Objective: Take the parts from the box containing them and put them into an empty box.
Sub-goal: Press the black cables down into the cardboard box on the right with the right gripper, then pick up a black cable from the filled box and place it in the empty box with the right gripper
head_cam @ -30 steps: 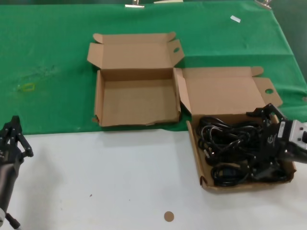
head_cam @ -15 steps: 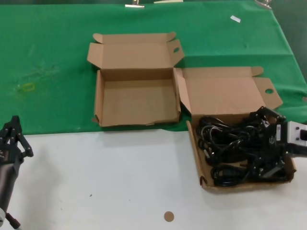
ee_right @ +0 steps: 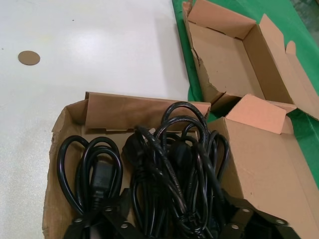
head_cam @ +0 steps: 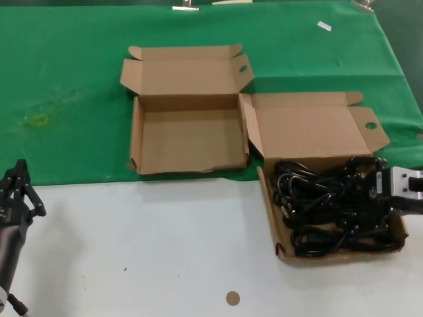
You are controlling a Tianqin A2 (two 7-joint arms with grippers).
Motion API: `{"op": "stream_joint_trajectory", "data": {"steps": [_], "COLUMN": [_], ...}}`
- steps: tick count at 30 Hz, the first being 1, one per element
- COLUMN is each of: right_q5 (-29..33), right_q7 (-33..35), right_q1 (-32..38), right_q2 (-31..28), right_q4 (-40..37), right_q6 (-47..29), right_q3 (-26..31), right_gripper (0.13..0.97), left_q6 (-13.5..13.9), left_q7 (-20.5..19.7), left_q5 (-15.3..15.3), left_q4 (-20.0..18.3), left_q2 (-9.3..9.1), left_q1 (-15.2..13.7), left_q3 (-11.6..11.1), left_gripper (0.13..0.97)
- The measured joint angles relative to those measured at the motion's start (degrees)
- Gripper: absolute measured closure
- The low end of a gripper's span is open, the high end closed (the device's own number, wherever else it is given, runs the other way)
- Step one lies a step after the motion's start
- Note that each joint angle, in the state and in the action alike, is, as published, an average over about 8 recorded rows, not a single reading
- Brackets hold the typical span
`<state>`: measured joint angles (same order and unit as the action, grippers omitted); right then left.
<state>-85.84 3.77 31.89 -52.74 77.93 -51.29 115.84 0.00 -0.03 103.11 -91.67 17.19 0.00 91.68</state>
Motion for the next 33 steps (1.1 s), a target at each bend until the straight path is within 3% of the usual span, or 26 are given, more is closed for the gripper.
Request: {"op": "stream_joint_trajectory", "data": {"steps": [18, 22, 30, 33], "right_q5": [2.2, 2.4, 2.8, 2.9], "right_q7": [-0.3, -0.5, -2.0, -2.7], "right_q1": [0.3, 0.8, 3.1, 4.7], "right_q2": [1.1, 1.2, 1.1, 1.5], "right_q4": [-0.4, -0.4, 1.3, 2.1], "right_q6": [-2.6, -3.1, -4.9, -5.7], "right_q3": [-1.7, -2.0, -2.6, -2.8], "right_gripper": [0.77, 0.77, 0.884, 0.886], "left_q6": [0.0, 0.0, 0.0, 0.0], "left_q7": [0.0, 0.0, 0.0, 0.0], "left_q5": [0.0, 0.0, 0.0, 0.0], "left_q4": [0.0, 0.0, 0.0, 0.0], "left_q2": [0.0, 0.0, 0.0, 0.0], "left_q1": [0.0, 0.0, 0.0, 0.0], "left_q3": [0.0, 0.0, 0.0, 0.0], "left_gripper": [0.953, 0.953, 0.953, 0.953]}}
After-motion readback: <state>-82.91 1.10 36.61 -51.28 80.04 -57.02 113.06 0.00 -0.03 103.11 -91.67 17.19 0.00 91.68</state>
